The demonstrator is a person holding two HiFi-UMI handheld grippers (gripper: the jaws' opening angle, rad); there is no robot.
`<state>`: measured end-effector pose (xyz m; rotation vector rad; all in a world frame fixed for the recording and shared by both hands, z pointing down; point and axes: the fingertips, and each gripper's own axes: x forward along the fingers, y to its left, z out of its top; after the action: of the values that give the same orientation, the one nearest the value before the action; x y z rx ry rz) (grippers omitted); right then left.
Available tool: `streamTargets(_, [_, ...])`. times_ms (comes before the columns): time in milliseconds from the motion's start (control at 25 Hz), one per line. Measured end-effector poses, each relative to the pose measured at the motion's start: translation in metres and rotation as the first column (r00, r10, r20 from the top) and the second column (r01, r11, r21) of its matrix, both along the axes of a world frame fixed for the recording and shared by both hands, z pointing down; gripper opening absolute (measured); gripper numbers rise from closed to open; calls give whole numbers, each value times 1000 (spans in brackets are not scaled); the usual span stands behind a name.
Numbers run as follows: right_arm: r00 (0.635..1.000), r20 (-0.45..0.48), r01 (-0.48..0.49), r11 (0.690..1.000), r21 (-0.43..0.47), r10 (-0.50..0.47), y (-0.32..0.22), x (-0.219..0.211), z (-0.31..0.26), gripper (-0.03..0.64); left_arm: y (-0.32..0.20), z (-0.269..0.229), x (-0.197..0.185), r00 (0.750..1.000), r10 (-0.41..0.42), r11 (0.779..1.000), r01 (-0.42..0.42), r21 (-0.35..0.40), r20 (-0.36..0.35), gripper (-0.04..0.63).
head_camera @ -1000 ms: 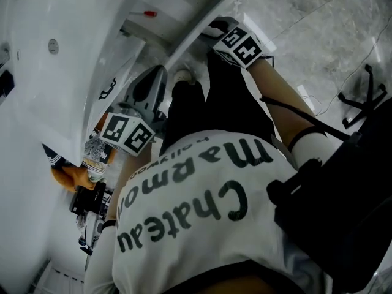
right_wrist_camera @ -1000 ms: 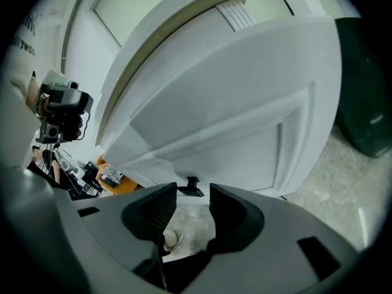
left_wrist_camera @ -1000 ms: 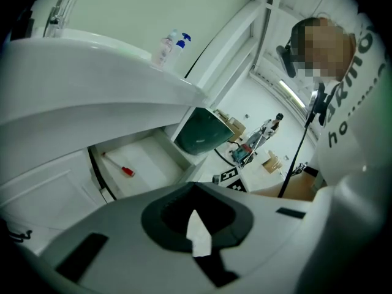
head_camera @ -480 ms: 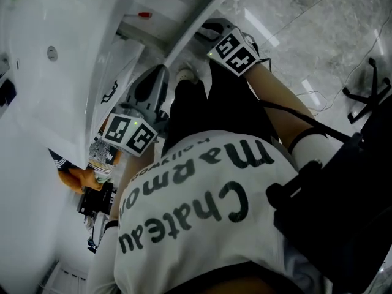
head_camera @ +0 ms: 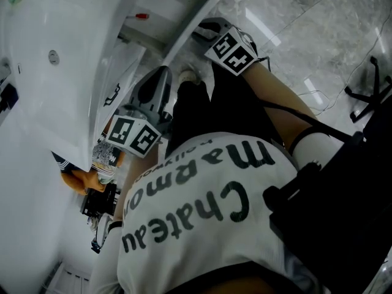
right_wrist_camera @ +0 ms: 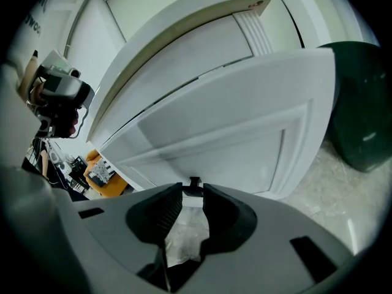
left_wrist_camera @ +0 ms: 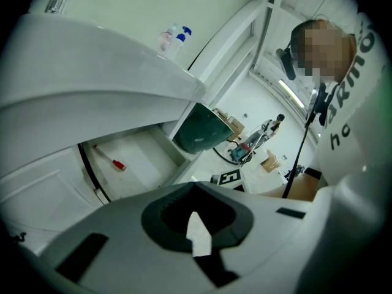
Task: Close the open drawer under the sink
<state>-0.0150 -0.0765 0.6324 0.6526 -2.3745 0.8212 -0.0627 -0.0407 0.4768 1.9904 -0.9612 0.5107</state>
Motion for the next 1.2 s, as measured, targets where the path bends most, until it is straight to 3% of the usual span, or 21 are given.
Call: streamTargets(1200, [996,-29,-82,995,59,84,-42,-33,-2,115,-1,6,-10,999,-52,998,52,20,8,9])
